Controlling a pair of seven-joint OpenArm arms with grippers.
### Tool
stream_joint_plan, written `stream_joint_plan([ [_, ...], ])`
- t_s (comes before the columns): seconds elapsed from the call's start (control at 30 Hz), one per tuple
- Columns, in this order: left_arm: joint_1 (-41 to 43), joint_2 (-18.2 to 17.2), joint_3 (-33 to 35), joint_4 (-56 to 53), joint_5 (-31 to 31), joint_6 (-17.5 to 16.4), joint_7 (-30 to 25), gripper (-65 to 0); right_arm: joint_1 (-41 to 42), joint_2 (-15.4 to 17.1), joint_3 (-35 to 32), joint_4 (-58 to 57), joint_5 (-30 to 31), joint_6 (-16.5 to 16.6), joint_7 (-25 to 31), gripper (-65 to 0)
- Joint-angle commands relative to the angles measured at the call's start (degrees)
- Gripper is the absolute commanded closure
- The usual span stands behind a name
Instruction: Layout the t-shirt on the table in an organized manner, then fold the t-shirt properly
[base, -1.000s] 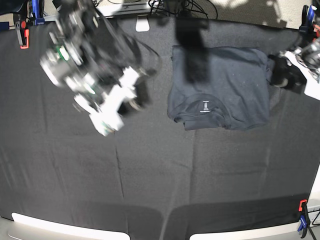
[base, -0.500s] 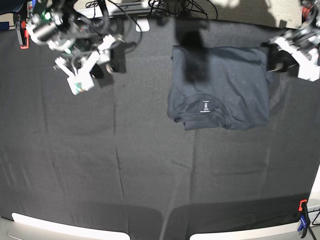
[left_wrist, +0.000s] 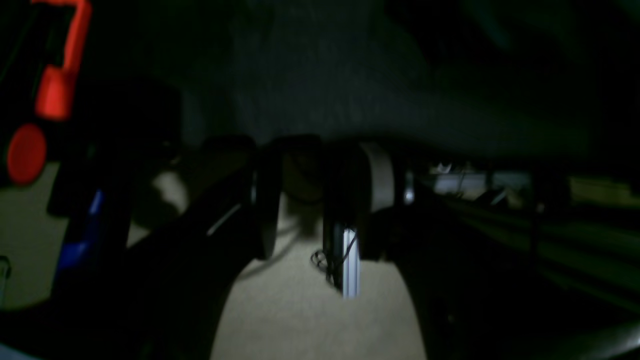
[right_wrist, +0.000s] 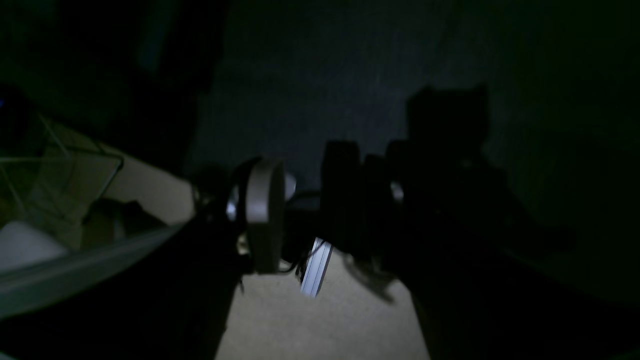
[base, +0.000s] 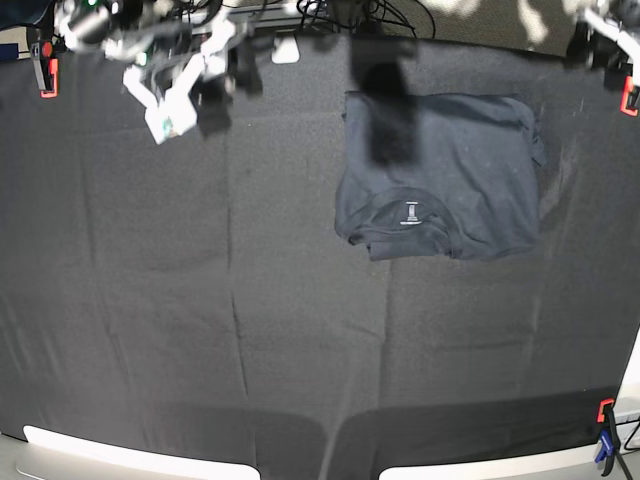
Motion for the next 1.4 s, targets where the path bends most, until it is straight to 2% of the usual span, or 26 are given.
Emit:
stream_joint_plan([
  [0.0, 1.9, -0.7, -0.5, 1.2, -0.9, -0.3, -0.9, -21.5, -1.2, 0.2, 0.2, 1.2, 1.0, 0.6, 0.2, -24.8],
  [0.2, 6.8, -0.4, -0.5, 1.4, -0.9, -0.3, 0.7, -21.5, -8.3, 0.1, 0.2, 1.1, 1.0, 0.6, 0.2, -24.8],
  [0.33, 6.3, 1.5, 0.1, 0.1, -0.9, -0.3, 0.8, -21.5, -11.7, 0.2, 0.1, -1.3, 0.8, 0.7, 0.2, -24.8],
  [0.43, 5.8, 1.8, 3.4, -3.5, -0.7, -0.3, 0.8, -21.5, -12.4, 0.2, -0.7, -6.5, 0.6, 0.7, 0.3, -24.8],
  [0.53, 4.6, 1.8, 8.5, -9.7, 3.5, -0.3, -0.2, -21.5, -12.4, 0.5, -2.1, -14.1, 0.6, 0.7, 0.4, -24.8],
  [0.67, 1.0, 1.8, 15.6, -22.2, 9.7, -0.3, -7.0, -21.5, -11.5, 3.7, -6.2, -25.6, 0.3, 0.7, 2.8, -24.8],
  [0.87, -6.8, 1.8, 21.7, -43.4, 20.7, -0.3, -22.5, -21.5, -6.0, 8.5, -13.1, -43.9, -9.1, -0.2, 7.3, -24.8],
  [0.97, -11.1, 1.8, 22.5, -52.5, 25.6, -0.3, -30.7, -21.5, -1.6, 9.9, -15.3, -53.9, -11.6, -2.6, 10.0, -24.8],
  [1.03, -13.8, 1.8, 22.4, -57.3, 29.1, -0.3, -35.7, -21.5, 1.7, 10.5, -16.1, -60.7, -13.6, -6.8, 11.1, -24.8],
  [1.1, -16.5, 1.7, 22.5, -61.2, 33.1, -0.3, -39.7, -21.5, 5.4, 10.6, -16.3, -67.6, -17.0, -7.7, 14.3, -24.8],
  [1.23, -21.7, 0.9, 22.4, -67.6, 39.7, -0.3, -43.8, -21.5, 12.5, 10.6, -16.3, -80.4, -24.9, -8.6, 24.7, -24.8],
  [1.33, -24.9, 0.7, 22.4, -71.6, 39.7, -0.3, -43.9, -21.5, 16.9, 10.6, -16.3, -87.7, -27.6, -10.3, 31.5, -24.8],
  [1.37, -25.9, 0.7, 22.4, -72.8, 39.7, 1.6, -44.5, -21.5, 18.1, 10.6, -16.3, -89.5, -27.8, -10.9, 33.1, -24.8],
])
